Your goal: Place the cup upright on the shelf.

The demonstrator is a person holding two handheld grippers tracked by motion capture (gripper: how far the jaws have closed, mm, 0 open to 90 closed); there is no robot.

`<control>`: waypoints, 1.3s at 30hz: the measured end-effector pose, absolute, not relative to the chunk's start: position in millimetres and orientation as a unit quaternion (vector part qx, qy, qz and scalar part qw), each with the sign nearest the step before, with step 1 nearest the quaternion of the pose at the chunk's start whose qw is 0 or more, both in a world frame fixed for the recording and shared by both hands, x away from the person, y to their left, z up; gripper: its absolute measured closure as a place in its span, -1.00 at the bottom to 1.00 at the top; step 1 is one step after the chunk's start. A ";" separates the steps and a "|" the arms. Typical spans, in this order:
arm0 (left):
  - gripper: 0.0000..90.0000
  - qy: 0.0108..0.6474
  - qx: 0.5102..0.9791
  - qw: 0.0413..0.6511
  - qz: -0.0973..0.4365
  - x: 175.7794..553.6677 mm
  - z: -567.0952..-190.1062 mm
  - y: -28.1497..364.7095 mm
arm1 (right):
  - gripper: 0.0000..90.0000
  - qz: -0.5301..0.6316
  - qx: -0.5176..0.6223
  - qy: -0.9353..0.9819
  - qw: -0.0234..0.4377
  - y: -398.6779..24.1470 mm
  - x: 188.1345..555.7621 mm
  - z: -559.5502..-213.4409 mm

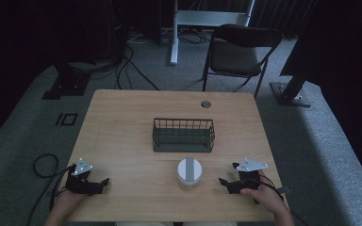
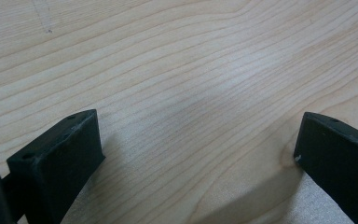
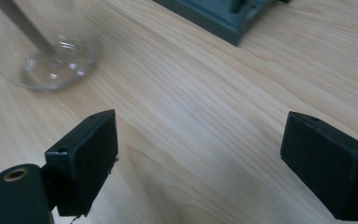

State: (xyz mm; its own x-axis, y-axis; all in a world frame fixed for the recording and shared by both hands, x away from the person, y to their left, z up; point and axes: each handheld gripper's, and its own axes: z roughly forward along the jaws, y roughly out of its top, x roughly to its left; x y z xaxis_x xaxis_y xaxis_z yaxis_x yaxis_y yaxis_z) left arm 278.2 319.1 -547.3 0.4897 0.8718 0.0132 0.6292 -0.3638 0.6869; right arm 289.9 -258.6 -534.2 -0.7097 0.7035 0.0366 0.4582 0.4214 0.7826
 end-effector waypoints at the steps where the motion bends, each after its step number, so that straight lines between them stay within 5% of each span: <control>1: -0.97 0.467 0.803 0.316 0.192 278.2 -547.4 319.1 | -0.76 0.409 0.346 0.831 0.150 -256.6 289.3 -533.7; 39: -0.97 0.467 0.803 0.316 0.192 278.3 -547.4 319.2 | -0.76 0.485 0.249 0.831 0.108 -179.5 267.5 -532.7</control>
State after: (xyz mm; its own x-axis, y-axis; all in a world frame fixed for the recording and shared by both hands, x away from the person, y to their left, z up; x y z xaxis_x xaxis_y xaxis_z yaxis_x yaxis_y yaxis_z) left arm 278.3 319.2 -547.4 0.4906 0.8713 0.0137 0.6283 -0.3646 0.6872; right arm 267.5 -179.5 -532.7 -0.8526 0.5188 0.0625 0.3098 0.4056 0.8599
